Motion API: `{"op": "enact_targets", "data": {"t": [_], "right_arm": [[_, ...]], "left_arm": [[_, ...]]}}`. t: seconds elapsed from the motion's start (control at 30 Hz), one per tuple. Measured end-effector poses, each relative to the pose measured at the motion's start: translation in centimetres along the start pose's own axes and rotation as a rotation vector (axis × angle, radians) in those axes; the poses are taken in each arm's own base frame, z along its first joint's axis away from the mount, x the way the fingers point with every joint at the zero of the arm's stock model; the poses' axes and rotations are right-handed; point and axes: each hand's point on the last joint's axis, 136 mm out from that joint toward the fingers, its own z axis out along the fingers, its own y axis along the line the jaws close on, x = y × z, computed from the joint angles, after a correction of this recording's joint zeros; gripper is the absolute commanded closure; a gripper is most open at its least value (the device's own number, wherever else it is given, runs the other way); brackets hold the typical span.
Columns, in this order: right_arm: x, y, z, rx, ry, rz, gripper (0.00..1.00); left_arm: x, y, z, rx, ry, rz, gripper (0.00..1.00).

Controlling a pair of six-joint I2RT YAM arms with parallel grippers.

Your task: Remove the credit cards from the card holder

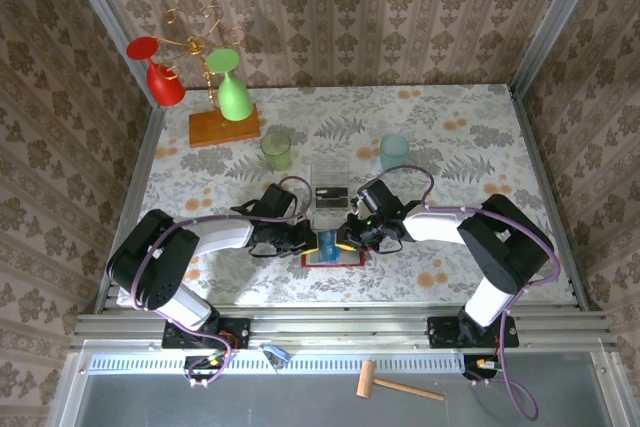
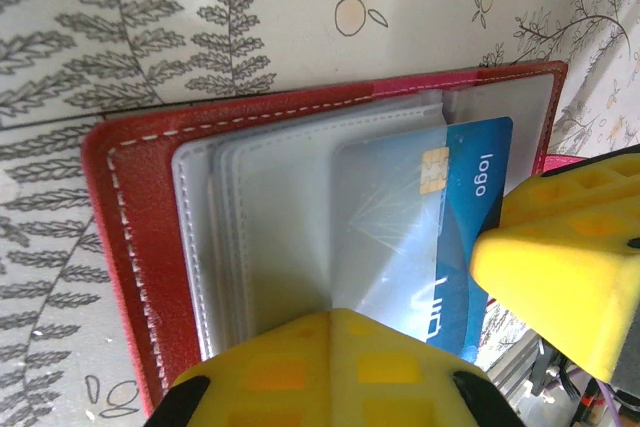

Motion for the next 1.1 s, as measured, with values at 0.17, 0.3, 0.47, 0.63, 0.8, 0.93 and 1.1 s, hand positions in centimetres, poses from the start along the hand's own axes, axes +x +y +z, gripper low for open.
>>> {"op": "enact_targets", "data": {"t": [0.17, 0.3, 0.47, 0.63, 0.8, 0.93, 1.1], "right_arm": [[-0.1, -0.1, -0.7, 0.006, -0.006, -0.005, 0.9], [-0.1, -0.2, -1.2, 0.011, -0.012, -0.006, 0.9], [0.0, -0.7, -1.7, 0.023, -0.014, -0.005, 0.91], [0.0, -0.8, -2.3, 0.03, -0.018, -0.006, 0.91], [0.1, -0.7, -2.8, 0.032, -0.02, -0.02, 0.94], [0.2, -0.7, -2.9, 0.035, -0.017, -0.024, 0.95], [0.1, -0.7, -3.1, 0.044, -0.012, -0.028, 0.96]], "left_arm": [[0.0, 0.0, 0.0, 0.0, 0.0, 0.0, 0.96], [0.0, 0.0, 0.0, 0.0, 0.0, 0.0, 0.96], [0.0, 0.0, 0.0, 0.0, 0.0, 0.0, 0.96], [0.0, 0.0, 0.0, 0.0, 0.0, 0.0, 0.95], [0.1, 0.0, 0.0, -0.003, -0.003, 0.001, 0.95], [0.1, 0.0, 0.0, -0.007, -0.005, 0.002, 0.95], [0.1, 0.1, -0.2, -0.016, -0.006, -0.001, 0.95]]}}
